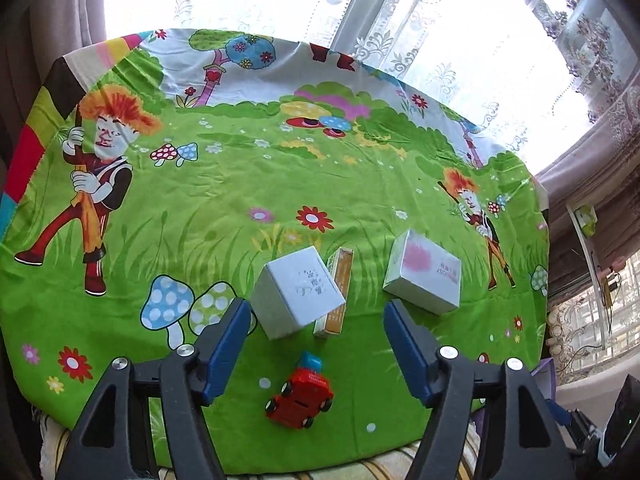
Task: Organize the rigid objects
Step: 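Move both open tools back over the sheet toward the remaining items, then grasp the white printed box with the left tool while the right tool grasps the red toy car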
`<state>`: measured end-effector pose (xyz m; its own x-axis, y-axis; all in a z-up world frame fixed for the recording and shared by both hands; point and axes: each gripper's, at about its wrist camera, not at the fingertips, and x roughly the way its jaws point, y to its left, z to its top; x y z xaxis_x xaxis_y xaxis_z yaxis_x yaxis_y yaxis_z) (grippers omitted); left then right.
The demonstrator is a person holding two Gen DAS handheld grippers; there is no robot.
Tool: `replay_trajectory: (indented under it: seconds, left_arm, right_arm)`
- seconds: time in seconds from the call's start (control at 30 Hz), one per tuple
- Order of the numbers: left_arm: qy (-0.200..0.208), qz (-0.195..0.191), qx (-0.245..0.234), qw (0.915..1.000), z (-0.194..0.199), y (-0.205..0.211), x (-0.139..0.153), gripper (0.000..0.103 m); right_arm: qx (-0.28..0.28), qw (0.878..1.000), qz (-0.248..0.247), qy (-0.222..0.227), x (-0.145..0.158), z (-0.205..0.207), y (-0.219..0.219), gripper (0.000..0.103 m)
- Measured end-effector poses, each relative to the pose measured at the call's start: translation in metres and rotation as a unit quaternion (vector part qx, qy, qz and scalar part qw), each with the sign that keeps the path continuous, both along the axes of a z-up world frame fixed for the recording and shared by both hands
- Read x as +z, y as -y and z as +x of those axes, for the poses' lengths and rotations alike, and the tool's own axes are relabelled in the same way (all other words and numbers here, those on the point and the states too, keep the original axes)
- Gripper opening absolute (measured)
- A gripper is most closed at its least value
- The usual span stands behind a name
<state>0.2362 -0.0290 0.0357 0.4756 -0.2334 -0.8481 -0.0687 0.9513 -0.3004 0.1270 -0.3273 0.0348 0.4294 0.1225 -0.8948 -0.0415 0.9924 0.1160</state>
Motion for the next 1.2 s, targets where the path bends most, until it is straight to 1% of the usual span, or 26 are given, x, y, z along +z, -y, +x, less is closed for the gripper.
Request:
replay_trajectory:
  seconds: [0.07, 0.13, 0.2, 0.27, 0.3, 0.37, 0.47, 0.53, 0.6, 0.7, 0.8, 0.9, 1.0, 1.17, 1.2]
  left_arm:
    - [-0.021, 0.010, 0.007, 0.9997, 0.011, 0.003, -0.009, 0.072]
    - [-0.040, 0.022, 0.014, 0.9988, 0.019, 0.004, -0.020, 0.072]
    - [-0.051, 0.026, 0.008, 0.9983, 0.023, 0.003, -0.031, 0.071]
    - [-0.047, 0.026, 0.000, 0.9986, 0.023, -0.001, -0.036, 0.055]
    - [-0.046, 0.022, 0.000, 0.9987, 0.022, -0.004, -0.038, 0.052]
    - [-0.041, 0.005, 0.001, 0.9992, 0.018, -0.012, -0.037, 0.050]
    - [-0.032, -0.012, 0.004, 0.9994, 0.011, -0.024, -0.034, 0.044]
    - [-0.028, -0.029, 0.013, 0.9991, 0.004, -0.035, -0.032, 0.039]
    - [-0.023, -0.042, 0.022, 0.9986, -0.003, -0.046, -0.032, 0.039]
    - [-0.016, -0.051, 0.032, 0.9981, -0.012, -0.057, -0.032, 0.039]
    - [-0.006, -0.061, 0.041, 0.9973, -0.022, -0.068, -0.030, 0.039]
    - [0.007, -0.066, 0.051, 0.9965, -0.034, -0.080, -0.024, 0.039]
    - [0.019, -0.071, 0.064, 0.9953, -0.046, -0.093, -0.021, 0.039]
    - [0.028, -0.078, 0.078, 0.9935, -0.060, -0.107, -0.020, 0.039]
    - [0.029, -0.080, 0.080, 0.9932, -0.061, -0.109, -0.021, 0.039]
  right_arm:
    - [0.034, 0.999, 0.012, -0.004, -0.001, 0.011, -0.030, 0.078]
    - [0.079, 0.997, 0.017, -0.013, -0.006, 0.017, -0.065, 0.078]
    - [0.113, 0.993, 0.007, -0.024, -0.011, 0.017, -0.097, 0.078]
    - [0.138, 0.990, 0.020, -0.036, -0.018, 0.018, -0.121, 0.078]
    - [0.140, 0.989, 0.028, -0.041, -0.020, 0.020, -0.128, 0.078]
    - [0.124, 0.990, 0.039, -0.048, -0.027, 0.028, -0.136, 0.078]
    - [0.093, 0.992, 0.058, -0.055, -0.034, 0.044, -0.140, 0.078]
    - [0.083, 0.993, 0.059, -0.058, -0.034, 0.052, -0.146, 0.078]
    - [0.084, 0.993, 0.057, -0.058, -0.034, 0.055, -0.156, 0.078]
    - [0.090, 0.992, 0.061, -0.065, -0.034, 0.061, -0.175, 0.078]
    - [0.083, 0.991, 0.070, -0.078, -0.038, 0.071, -0.186, 0.078]
    - [0.058, 0.989, 0.082, -0.107, -0.046, 0.085, -0.187, 0.077]
    - [0.036, 0.983, 0.105, -0.148, -0.056, 0.098, -0.189, 0.077]
    - [0.029, 0.978, 0.122, -0.169, -0.062, 0.104, -0.200, 0.077]
    - [0.027, 0.977, 0.124, -0.171, -0.062, 0.106, -0.202, 0.075]
